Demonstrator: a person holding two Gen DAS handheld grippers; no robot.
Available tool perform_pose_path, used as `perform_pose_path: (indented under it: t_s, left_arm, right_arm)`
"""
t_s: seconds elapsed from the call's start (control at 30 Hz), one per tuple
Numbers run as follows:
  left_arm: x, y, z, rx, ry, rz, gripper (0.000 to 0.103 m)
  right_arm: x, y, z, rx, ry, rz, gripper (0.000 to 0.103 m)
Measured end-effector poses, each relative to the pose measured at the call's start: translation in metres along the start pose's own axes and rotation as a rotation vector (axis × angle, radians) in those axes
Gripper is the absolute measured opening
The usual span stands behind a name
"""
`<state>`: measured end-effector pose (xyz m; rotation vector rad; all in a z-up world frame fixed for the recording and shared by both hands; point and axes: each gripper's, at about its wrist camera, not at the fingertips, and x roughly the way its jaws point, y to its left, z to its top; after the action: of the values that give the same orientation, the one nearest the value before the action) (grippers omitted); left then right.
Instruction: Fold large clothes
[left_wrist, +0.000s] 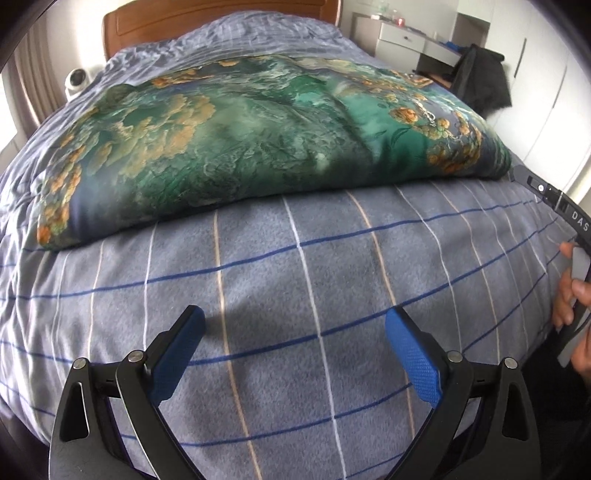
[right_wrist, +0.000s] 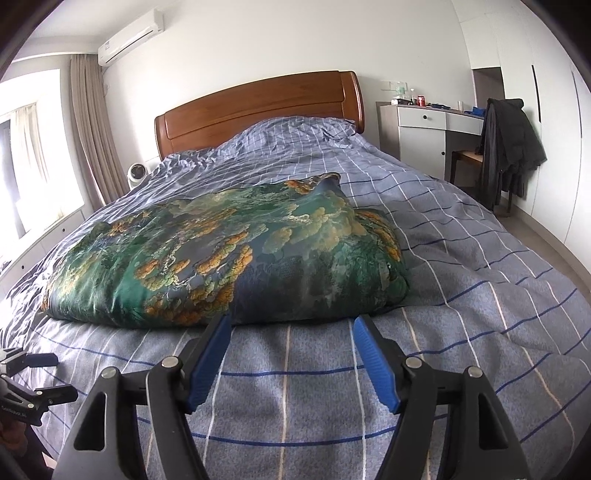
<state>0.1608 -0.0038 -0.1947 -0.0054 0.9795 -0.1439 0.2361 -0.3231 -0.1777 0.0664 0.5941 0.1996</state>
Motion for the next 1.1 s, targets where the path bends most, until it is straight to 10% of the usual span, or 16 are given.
perform_pose_path:
  t_s: [0.6,0.8,0.87,1.1]
  left_arm:
    - [-0.011,0.014,-0.007,-0.033,-0.007,0.003,0.099]
    - [-0.025,0.015,0.001,-0.022,-0.024,0.003,0.099]
    - [-0.029,0.017,0.007,-0.019,-0.029,0.003,0.098]
    - [-0.074,0.012,0.093,0.021,-0.116,-0.085,0.098]
  right_arm:
    - [0.057,-0.096,0.003,0.662,0.088,0.247,0.091]
    - [0.097,-0.107,0.010,0.821,0.102,0.208,0.091]
    - [0.099,-0.105,0.013,0.806,0.100,0.184,0.054]
    - [0.051,-0.054,0.055,0.505,-0.028,0.141,0.033]
